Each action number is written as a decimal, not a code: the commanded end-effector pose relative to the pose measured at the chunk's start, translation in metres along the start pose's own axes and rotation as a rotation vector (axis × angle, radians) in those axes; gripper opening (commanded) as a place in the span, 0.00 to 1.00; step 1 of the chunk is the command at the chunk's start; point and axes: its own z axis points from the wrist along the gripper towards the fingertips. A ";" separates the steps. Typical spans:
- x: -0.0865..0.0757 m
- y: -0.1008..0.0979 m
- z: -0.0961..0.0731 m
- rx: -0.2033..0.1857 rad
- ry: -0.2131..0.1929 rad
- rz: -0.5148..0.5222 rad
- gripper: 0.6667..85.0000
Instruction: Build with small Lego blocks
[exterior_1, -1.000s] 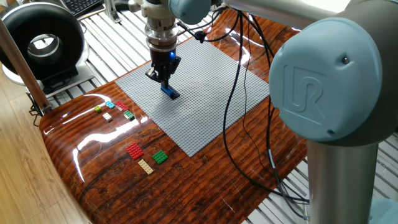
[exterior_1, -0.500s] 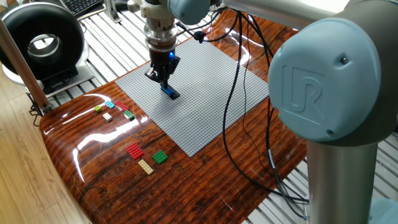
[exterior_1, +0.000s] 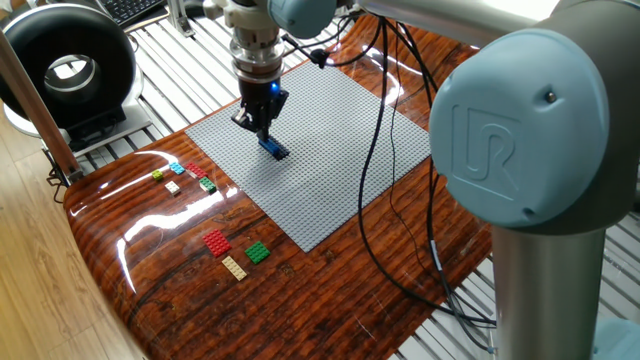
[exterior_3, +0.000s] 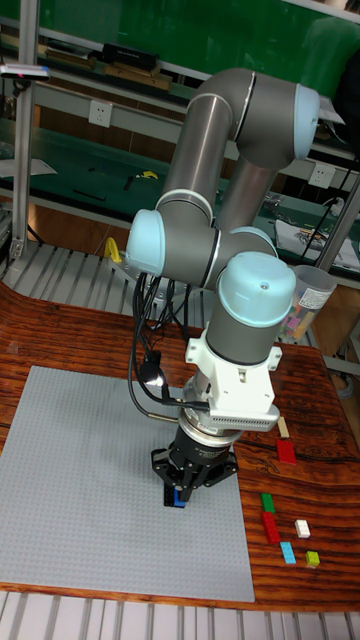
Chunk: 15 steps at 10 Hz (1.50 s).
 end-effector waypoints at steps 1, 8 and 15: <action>0.004 -0.001 -0.005 -0.012 0.009 0.003 0.00; 0.003 0.001 0.005 -0.017 -0.015 0.006 0.00; 0.002 0.001 0.004 -0.023 -0.024 -0.012 0.00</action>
